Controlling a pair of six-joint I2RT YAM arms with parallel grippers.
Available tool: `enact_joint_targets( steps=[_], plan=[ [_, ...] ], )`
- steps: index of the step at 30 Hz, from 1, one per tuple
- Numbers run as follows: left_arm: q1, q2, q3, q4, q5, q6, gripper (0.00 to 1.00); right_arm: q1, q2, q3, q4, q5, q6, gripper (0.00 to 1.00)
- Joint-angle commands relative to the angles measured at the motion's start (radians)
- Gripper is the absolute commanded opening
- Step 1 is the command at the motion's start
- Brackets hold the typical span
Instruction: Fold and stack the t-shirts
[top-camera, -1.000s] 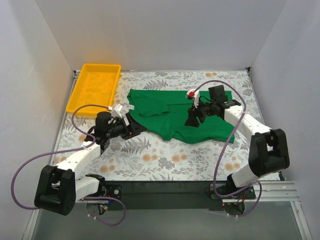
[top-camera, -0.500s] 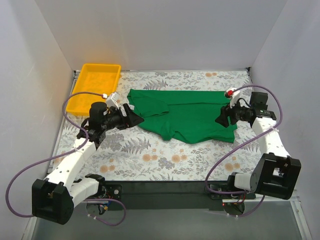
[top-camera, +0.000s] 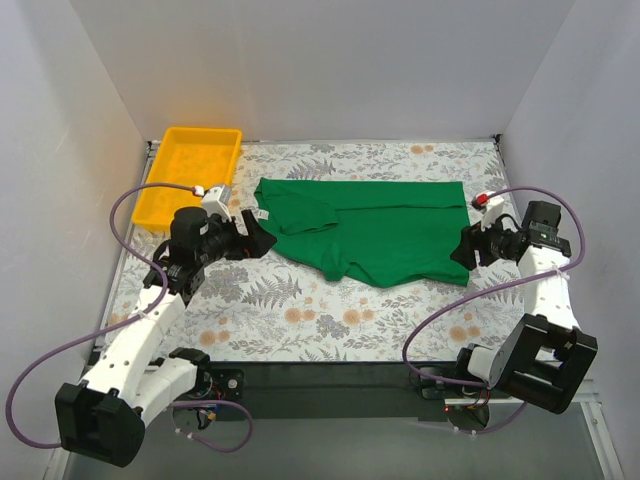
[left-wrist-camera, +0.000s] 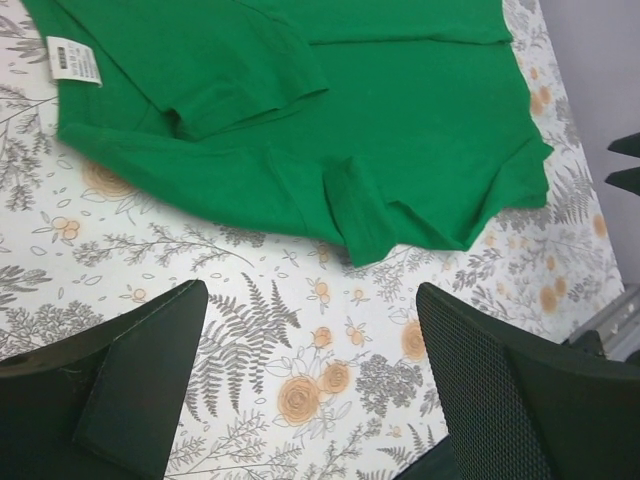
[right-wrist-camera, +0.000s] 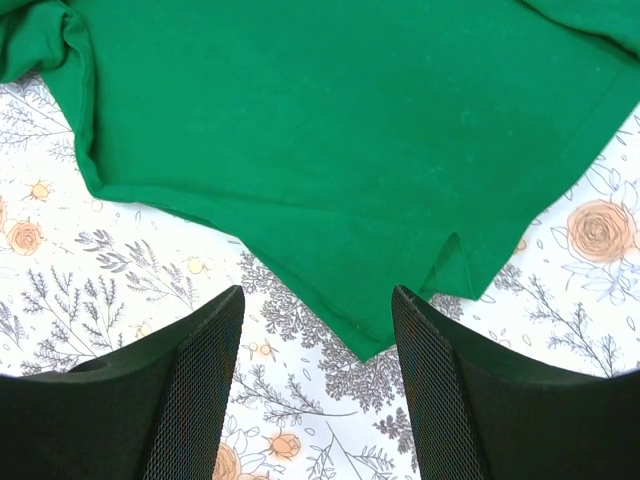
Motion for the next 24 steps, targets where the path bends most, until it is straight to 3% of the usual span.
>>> enact_joint_targets(
  steps=[1, 7, 24],
  plan=[
    [-0.003, -0.063, -0.054, -0.009, -0.083, 0.032, 0.86, -0.032, -0.024, -0.004, -0.015, 0.0, -0.008, 0.68],
    [-0.003, -0.093, -0.076, 0.002, -0.14, 0.042, 0.87, -0.073, -0.004, -0.007, -0.017, 0.002, 0.003, 0.68],
    [-0.003, -0.122, -0.085, 0.014, -0.12, 0.042, 0.86, -0.107, 0.032, 0.006, -0.017, 0.003, 0.027, 0.68]
  ],
)
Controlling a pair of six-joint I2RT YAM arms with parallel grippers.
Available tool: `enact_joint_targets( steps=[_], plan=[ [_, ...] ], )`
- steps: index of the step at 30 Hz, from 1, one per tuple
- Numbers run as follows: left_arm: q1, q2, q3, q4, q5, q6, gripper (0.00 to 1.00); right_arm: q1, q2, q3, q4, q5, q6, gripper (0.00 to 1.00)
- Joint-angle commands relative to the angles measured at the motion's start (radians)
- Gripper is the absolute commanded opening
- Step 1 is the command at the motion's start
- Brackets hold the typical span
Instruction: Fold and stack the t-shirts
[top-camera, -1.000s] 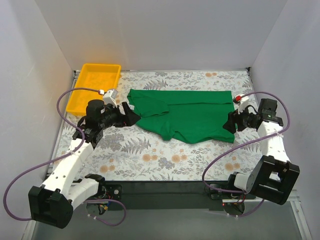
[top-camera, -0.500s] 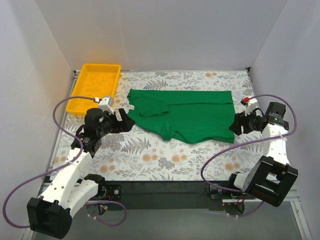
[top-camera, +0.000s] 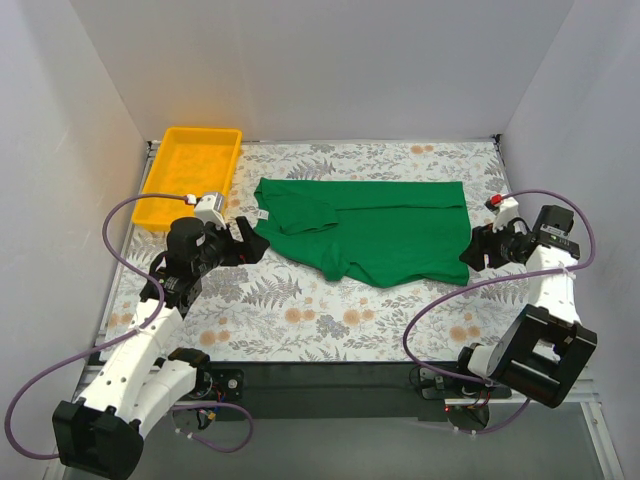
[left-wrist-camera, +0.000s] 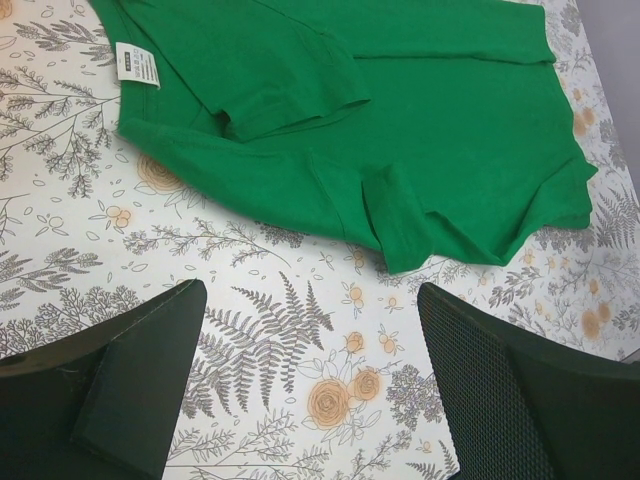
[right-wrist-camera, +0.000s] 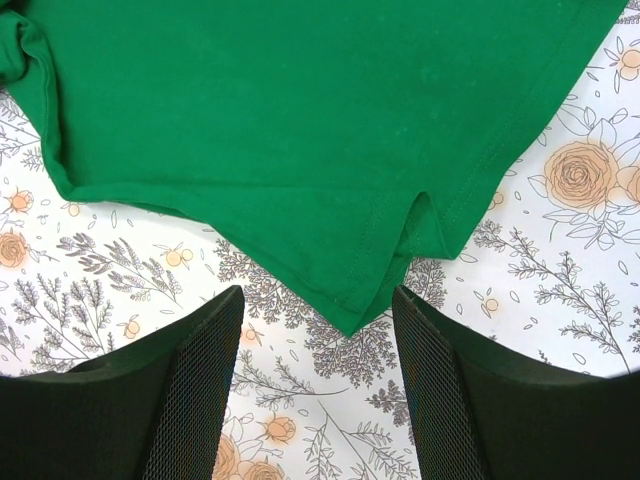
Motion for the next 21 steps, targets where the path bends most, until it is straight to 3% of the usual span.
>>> enact_joint_targets(
  steps=[1, 21],
  plan=[
    [-0.003, -0.022, -0.011, 0.022, -0.009, 0.02, 0.86, -0.012, 0.008, 0.007, -0.013, 0.0, 0.007, 0.68],
    [-0.003, -0.039, -0.012, 0.031, 0.006, 0.023, 0.86, -0.049, 0.298, 0.074, -0.008, 0.05, 0.089, 0.63]
  ],
)
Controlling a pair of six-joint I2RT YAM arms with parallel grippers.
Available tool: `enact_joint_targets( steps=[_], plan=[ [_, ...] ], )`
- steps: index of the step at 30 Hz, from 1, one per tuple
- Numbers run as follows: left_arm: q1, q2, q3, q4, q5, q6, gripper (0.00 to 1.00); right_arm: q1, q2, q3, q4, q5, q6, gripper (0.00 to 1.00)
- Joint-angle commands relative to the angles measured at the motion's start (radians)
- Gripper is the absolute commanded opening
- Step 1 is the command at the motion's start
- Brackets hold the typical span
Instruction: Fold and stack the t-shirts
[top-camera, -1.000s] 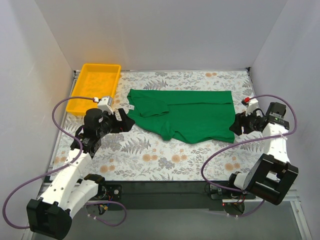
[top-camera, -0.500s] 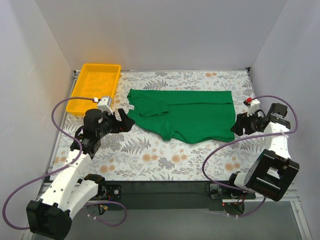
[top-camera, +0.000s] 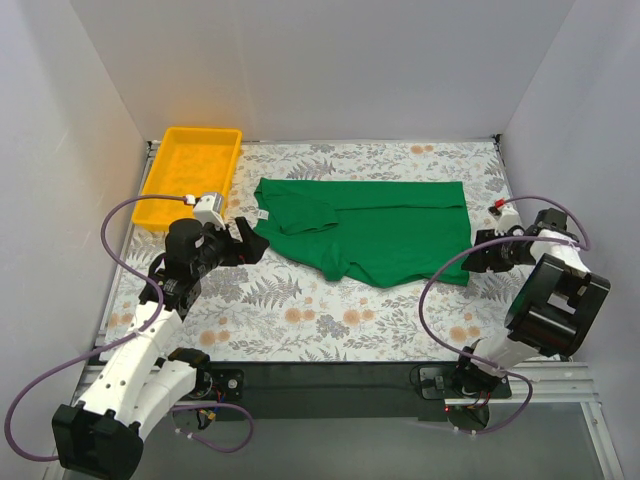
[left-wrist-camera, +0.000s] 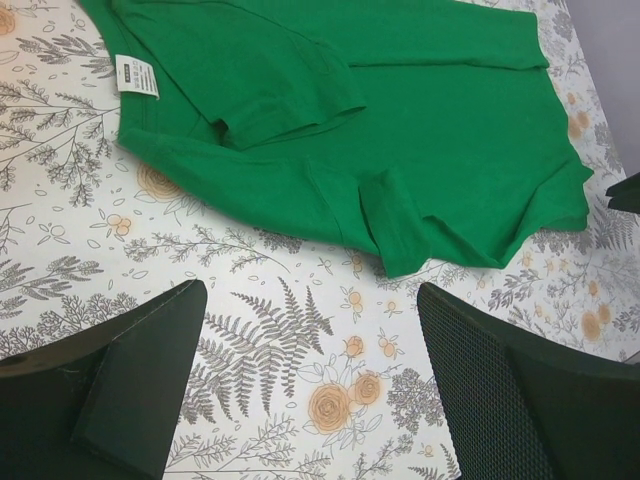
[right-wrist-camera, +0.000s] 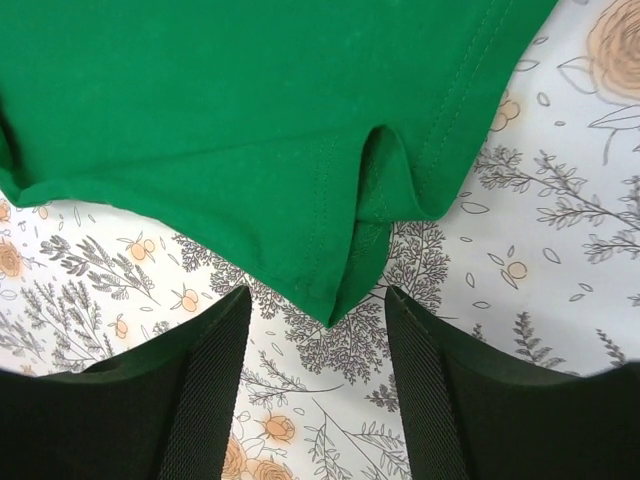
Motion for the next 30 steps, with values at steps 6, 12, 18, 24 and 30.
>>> enact_joint_targets(
  steps=[6, 12, 18, 24, 30],
  plan=[
    [-0.003, -0.018, -0.005, 0.021, 0.009, 0.018, 0.86, -0.003, 0.086, 0.04, -0.004, -0.028, 0.034, 0.57],
    [-0.002, -0.011, -0.005, 0.021, 0.012, 0.018, 0.86, -0.002, 0.148, 0.046, -0.004, -0.047, 0.034, 0.5],
    [-0.003, -0.005, -0.007, 0.023, 0.013, 0.016, 0.86, -0.002, 0.105, 0.029, -0.009, -0.07, 0.022, 0.31],
    [-0.003, -0.002, -0.007, 0.024, 0.016, 0.016, 0.86, 0.011, 0.039, 0.017, -0.023, -0.079, -0.001, 0.02],
    [-0.003, 0.002, -0.005, 0.023, 0.013, 0.016, 0.85, 0.119, -0.041, -0.003, -0.052, -0.099, -0.013, 0.01]
  ],
)
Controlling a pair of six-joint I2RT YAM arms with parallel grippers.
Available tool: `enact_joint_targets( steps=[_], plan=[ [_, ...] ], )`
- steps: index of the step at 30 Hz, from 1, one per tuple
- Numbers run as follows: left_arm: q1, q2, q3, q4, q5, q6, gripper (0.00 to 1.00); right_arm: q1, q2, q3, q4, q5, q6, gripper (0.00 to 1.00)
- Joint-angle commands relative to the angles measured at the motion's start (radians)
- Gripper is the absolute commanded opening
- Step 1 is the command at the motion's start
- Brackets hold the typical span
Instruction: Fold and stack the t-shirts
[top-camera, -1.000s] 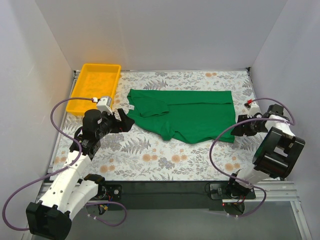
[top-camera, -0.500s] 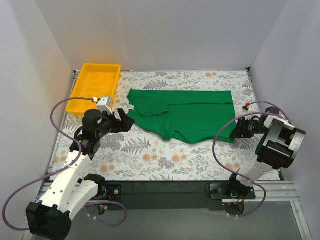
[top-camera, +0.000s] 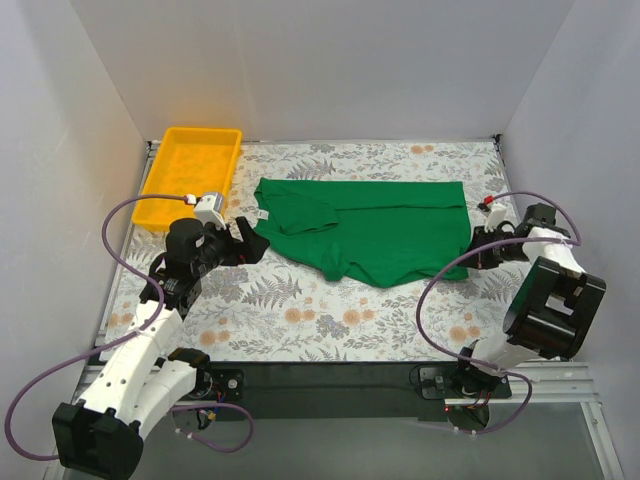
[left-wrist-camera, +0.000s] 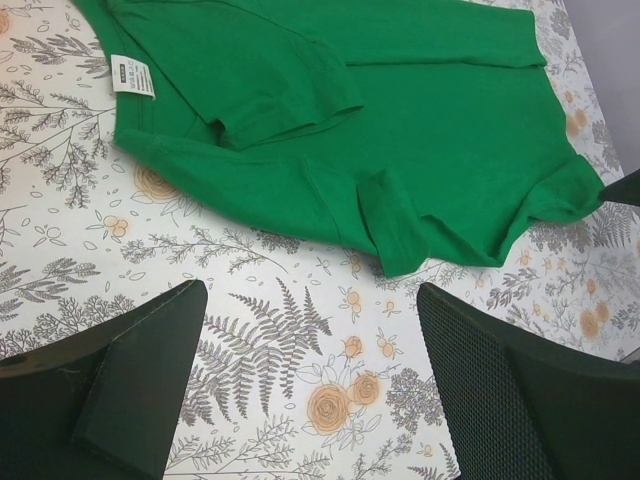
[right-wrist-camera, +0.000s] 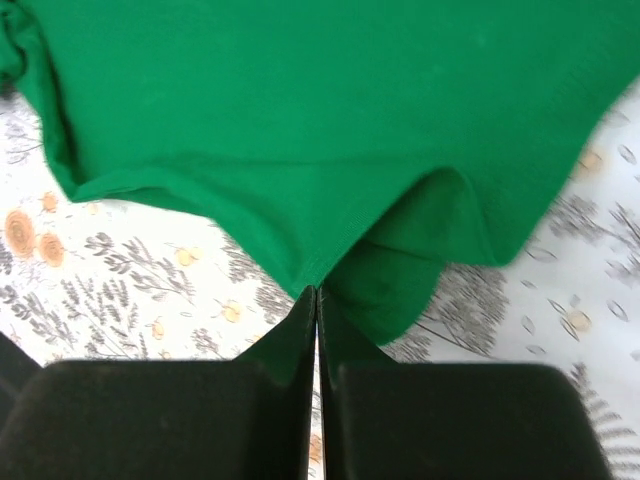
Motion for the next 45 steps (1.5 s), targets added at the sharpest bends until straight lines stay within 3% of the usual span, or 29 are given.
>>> enact_joint_targets(
  steps=[1, 6, 7, 8, 9, 11, 16, 23, 30, 45],
  plan=[
    [-0.003, -0.002, -0.007, 0.015, 0.006, 0.016, 0.85, 0.092, -0.071, -0.013, -0.042, -0.047, -0.027, 0.01],
    [-0.003, 0.001, -0.007, 0.014, 0.005, 0.019, 0.85, 0.377, -0.148, -0.071, -0.052, 0.023, -0.061, 0.01],
    [-0.003, -0.001, -0.008, 0.014, 0.002, 0.019, 0.85, 0.403, -0.157, -0.079, -0.056, 0.046, -0.067, 0.07],
    [-0.002, -0.002, -0.008, 0.014, 0.002, 0.019, 0.85, 0.419, -0.165, -0.085, -0.058, 0.06, -0.072, 0.25],
    [-0.003, -0.002, -0.008, 0.014, 0.0, 0.017, 0.86, 0.423, -0.177, -0.09, -0.062, 0.073, -0.081, 0.34],
    [-0.003, -0.001, -0.008, 0.014, 0.002, 0.019, 0.86, 0.424, -0.198, -0.088, -0.065, 0.137, -0.081, 0.4],
    [-0.003, -0.001, -0.008, 0.015, 0.002, 0.019, 0.85, 0.373, -0.252, -0.075, -0.061, 0.2, -0.06, 0.41],
    [-0.003, 0.001, -0.008, 0.015, 0.003, 0.019, 0.85, 0.276, -0.237, -0.004, -0.065, 0.151, -0.044, 0.43],
    [-0.003, 0.002, -0.008, 0.015, 0.0, 0.017, 0.86, 0.416, -0.171, -0.019, -0.059, 0.145, -0.037, 0.48],
    [-0.003, 0.007, -0.01, 0.014, -0.002, 0.017, 0.85, 0.482, -0.09, 0.0, 0.019, 0.232, 0.051, 0.52]
  ],
)
